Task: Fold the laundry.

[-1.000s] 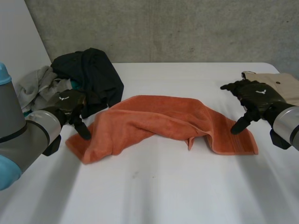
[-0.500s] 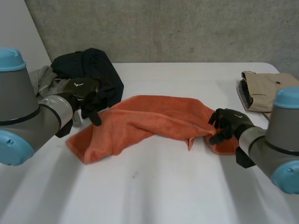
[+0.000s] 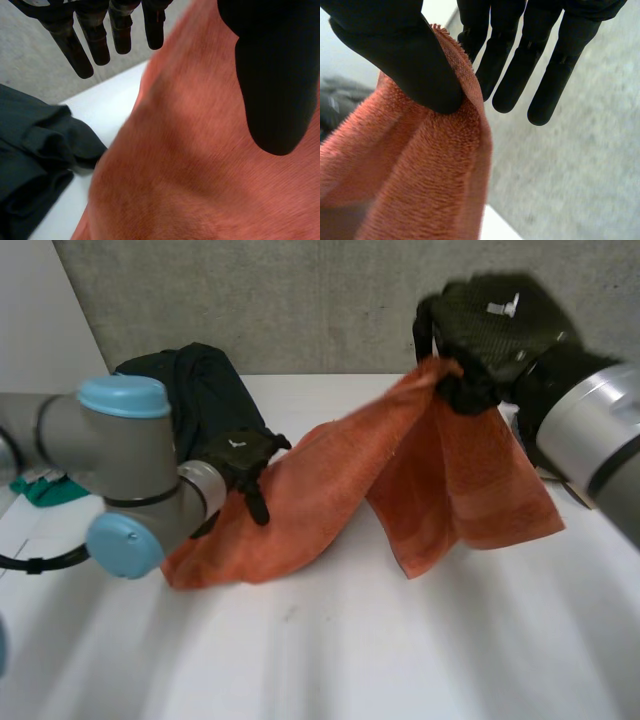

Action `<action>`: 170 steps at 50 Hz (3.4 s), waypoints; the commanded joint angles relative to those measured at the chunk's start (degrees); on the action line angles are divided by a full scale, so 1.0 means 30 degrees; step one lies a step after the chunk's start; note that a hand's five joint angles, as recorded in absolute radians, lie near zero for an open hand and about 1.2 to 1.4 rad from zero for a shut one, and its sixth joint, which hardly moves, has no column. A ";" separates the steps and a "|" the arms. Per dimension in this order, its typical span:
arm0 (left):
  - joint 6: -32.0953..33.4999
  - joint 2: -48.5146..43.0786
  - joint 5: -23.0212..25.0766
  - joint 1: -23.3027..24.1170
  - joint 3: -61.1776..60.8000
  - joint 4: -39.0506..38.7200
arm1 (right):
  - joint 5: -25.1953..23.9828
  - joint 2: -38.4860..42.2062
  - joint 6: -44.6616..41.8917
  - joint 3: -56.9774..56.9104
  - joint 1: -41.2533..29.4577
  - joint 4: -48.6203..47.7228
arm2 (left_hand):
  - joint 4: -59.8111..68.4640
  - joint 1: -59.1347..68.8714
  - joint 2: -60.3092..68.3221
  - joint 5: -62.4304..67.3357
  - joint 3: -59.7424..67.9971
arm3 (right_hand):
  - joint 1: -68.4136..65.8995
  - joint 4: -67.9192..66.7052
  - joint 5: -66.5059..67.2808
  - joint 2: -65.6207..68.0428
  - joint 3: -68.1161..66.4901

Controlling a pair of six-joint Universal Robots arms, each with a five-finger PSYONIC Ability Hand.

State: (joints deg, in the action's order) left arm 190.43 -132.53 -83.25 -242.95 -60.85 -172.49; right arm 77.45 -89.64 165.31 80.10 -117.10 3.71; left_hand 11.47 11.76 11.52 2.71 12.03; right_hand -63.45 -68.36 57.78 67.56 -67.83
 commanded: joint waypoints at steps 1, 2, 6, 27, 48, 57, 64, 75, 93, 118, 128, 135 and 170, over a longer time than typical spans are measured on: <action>0.0772 -0.2053 -0.2219 0.0621 0.2263 0.0864 | -0.0620 -0.1671 0.0298 -0.0685 0.0097 0.0990 | 1.4390 1.4296 1.4374 1.3979 1.4204 | -0.5516 -0.3880 0.4075 0.4147 -0.4057; 0.0743 -0.2170 -0.2424 0.0621 0.2526 0.0895 | -0.0650 -0.1730 0.0269 -0.0685 0.0126 0.1019 | 2.0377 2.0283 2.0361 1.9966 2.0191 | -0.5516 -0.3880 0.4075 0.4147 -0.4057; 0.0860 -0.2172 -0.2690 0.0709 0.3493 0.1012 | -0.0474 -0.1205 0.0035 -0.0656 0.0623 0.0932 | 2.2843 2.2748 2.2826 2.2432 2.2657 | -0.5516 -0.3880 0.4075 0.4147 -0.4057; 0.0831 0.3656 -0.4506 -0.0902 1.0090 -0.8127 | 0.5855 0.7850 -0.3364 -0.8303 0.1796 -1.1018 | 2.2843 2.2748 2.2826 2.2432 2.2657 | -0.5516 -0.3880 0.4075 0.4147 -0.4057; 0.0859 0.5420 -0.1902 -0.3157 -0.7160 -0.9387 | 0.1111 0.7171 -0.4184 0.2502 0.1678 -0.8589 | 2.2843 2.2748 2.2826 2.2432 2.2657 | -0.5516 -0.3880 0.4075 0.4147 -0.4057; 0.1153 0.4948 -0.1665 -0.4095 -0.9219 -0.9300 | 0.1195 1.1391 -0.3746 0.2100 0.2557 -0.8767 | 2.2843 2.2748 2.2826 2.2432 2.2657 | -0.2106 -0.0470 0.0664 0.0737 -0.0647; 0.1153 0.5825 -0.1636 -0.4769 -0.9249 -0.8598 | 0.1751 1.3269 -0.1142 -0.0126 0.3436 -0.7187 | 2.2843 2.2748 2.2826 2.2432 2.2657 | 0.7271 0.8906 -0.8712 -0.8639 0.8729; 0.0479 0.7819 -0.1606 -0.5443 -0.9102 -0.7191 | 0.1929 1.3768 0.4105 -0.2794 0.4637 -0.2148 | 2.2843 2.2748 2.2826 2.2432 2.2657 | 0.8454 1.0090 -0.9895 -0.9823 0.9913; 0.0421 0.8462 -0.1343 -0.6498 -0.8721 -0.6313 | 0.1457 1.1487 -0.3265 -0.2064 0.5019 -0.0648 | 2.2843 2.2748 2.2826 2.2432 2.2657 | 0.6547 0.8183 -0.7988 -0.7916 0.8006; 0.0421 0.8727 -0.0639 -0.6586 -0.8575 -0.5462 | -0.1470 1.1775 -0.5385 -0.0597 0.5311 0.0698 | 2.2843 2.2748 2.2826 2.2432 2.2657 | 0.9070 1.0706 -1.0511 -1.0439 1.0529; 0.0508 0.8639 -0.0669 -0.6557 -0.8575 -0.5462 | -0.1470 1.3444 -0.5649 -0.1388 0.5370 -0.0533 | 2.2843 2.2748 2.2826 2.2432 2.2657 | 0.8734 1.0370 -1.0175 -1.0103 1.0193; 0.0479 0.8464 -0.0669 -0.6586 -0.8458 -0.5462 | -0.1324 1.4294 -0.5678 -0.2266 0.5282 -0.0797 | 2.2843 2.2748 2.2826 2.2432 2.2657 | 0.8173 0.9809 -0.9614 -0.9542 0.9632; 0.7026 0.9456 -0.0640 -0.6557 -1.0532 -0.1459 | 0.1457 0.8067 -1.1662 0.0298 0.6244 0.4107 | 2.2843 2.2748 2.2826 2.2432 2.2657 | -0.5516 -0.3880 0.4075 0.4147 -0.4057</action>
State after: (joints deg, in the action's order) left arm 199.48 -106.57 -85.20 -262.72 -88.16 -184.74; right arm 79.55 -52.66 144.67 70.08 -102.16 3.84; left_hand 68.66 67.31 68.63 55.55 68.45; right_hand -64.56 -68.36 56.51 67.51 -67.72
